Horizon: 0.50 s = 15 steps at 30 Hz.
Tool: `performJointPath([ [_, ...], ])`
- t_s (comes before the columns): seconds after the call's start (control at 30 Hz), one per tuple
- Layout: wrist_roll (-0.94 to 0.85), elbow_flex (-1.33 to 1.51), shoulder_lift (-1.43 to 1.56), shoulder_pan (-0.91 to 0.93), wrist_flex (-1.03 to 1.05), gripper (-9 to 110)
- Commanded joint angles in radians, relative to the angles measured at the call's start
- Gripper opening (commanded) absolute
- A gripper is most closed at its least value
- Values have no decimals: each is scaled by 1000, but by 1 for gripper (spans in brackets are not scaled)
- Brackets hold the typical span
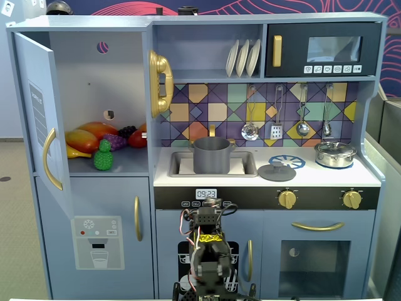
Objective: Pick up the green pineapple from the left cabinet and place it in the gray recipient
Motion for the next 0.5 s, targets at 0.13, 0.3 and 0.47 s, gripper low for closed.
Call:
performJointPath([
  [0.13,-3,-9,69,-568,-831,20],
  [0.3,-86,-40,-5,-614,-1150,27],
  [0.47,-92,-212,-167,-667,-1201,29],
])
